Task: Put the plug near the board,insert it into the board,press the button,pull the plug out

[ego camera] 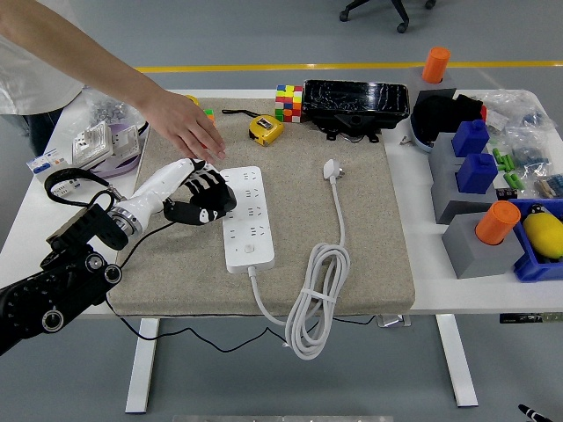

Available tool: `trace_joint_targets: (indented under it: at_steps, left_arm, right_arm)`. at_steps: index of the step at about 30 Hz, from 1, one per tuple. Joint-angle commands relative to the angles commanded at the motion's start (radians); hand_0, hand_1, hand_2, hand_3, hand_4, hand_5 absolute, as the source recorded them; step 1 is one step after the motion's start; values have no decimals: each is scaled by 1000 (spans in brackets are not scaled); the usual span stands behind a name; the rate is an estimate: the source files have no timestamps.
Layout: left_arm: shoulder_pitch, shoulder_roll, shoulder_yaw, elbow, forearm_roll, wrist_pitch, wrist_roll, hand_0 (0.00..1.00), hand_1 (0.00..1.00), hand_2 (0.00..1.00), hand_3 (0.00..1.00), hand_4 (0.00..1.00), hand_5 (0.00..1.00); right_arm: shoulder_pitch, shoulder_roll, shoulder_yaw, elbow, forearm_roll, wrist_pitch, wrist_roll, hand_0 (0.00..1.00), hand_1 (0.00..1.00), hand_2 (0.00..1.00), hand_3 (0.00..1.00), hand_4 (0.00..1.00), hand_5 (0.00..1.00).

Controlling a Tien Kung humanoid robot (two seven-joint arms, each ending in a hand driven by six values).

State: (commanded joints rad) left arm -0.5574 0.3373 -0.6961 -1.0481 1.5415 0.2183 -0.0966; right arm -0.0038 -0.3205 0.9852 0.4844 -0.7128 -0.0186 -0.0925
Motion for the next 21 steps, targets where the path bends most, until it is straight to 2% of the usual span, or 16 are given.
trace_joint_targets:
  at_steps: [21]
  left_arm:
    - [-16, 7, 45, 19, 5, -17, 7, 478, 448, 527, 578, 680, 2]
  right_arm:
    - [1, -4, -5, 1, 0, -1, 1, 676, 681, 676, 567, 922, 517]
